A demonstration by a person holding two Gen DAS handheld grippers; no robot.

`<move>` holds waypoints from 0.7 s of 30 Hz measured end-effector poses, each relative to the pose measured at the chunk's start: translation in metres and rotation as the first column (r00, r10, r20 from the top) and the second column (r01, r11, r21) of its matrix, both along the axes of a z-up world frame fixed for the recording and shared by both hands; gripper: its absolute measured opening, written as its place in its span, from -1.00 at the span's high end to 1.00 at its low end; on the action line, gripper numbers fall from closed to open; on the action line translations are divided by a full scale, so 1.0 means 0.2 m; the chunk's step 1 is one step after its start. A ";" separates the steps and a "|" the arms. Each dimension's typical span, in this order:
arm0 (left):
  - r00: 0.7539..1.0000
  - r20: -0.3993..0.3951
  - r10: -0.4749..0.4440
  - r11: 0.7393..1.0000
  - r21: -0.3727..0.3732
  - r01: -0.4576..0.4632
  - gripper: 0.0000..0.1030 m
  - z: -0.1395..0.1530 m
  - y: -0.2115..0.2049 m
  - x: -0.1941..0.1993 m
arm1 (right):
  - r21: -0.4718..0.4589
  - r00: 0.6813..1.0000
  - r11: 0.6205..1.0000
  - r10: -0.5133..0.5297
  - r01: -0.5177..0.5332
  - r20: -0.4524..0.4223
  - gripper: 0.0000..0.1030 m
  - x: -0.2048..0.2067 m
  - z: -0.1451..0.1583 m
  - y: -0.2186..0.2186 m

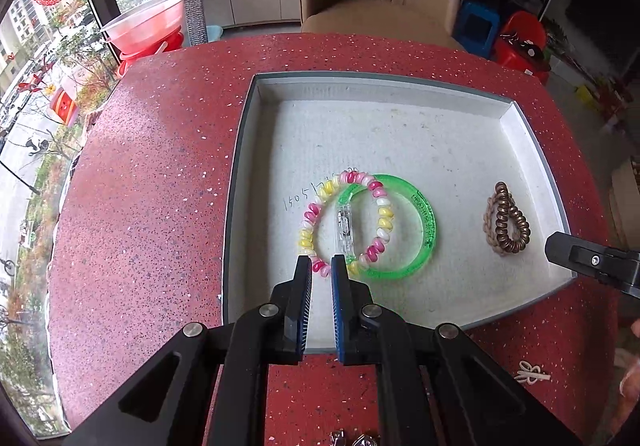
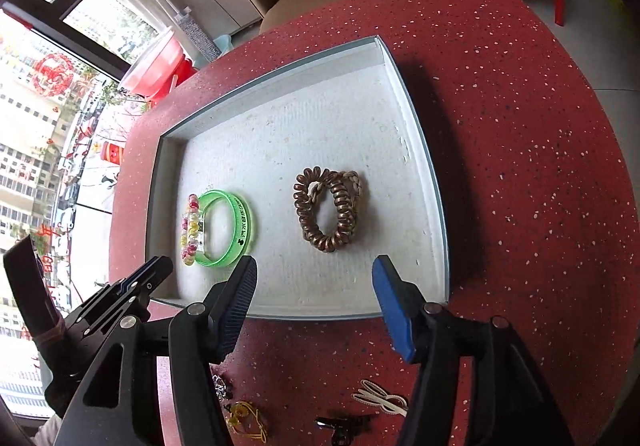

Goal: Organize jewelry
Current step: 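Open the left tool to drop the beaded bracelet while the right tool releases the coil hair tie, then grasp the silver heart pendant with the left tool while the right tool grasps the black claw clip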

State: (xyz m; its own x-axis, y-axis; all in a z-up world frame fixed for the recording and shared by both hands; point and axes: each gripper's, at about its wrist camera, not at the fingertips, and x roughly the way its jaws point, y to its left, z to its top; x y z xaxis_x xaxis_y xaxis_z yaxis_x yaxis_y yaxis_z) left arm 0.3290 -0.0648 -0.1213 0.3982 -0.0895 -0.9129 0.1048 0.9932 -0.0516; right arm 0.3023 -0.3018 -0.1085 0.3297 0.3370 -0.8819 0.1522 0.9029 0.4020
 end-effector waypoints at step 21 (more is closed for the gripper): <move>0.997 -0.009 0.077 0.992 0.097 -0.076 -1.00 0.02 0.25 -0.46 | -0.029 1.000 1.000 0.006 -0.005 0.008 -0.99 -0.57 0.01 0.08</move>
State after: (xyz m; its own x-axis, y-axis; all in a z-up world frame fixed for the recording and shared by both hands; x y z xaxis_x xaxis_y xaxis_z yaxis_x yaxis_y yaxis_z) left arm 0.2377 -0.0148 -0.1177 0.3884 0.0295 -0.9210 0.0285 0.9986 0.0440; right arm 0.1889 -0.2855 -0.1062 0.3349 0.3131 -0.8887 0.1441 0.9151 0.3767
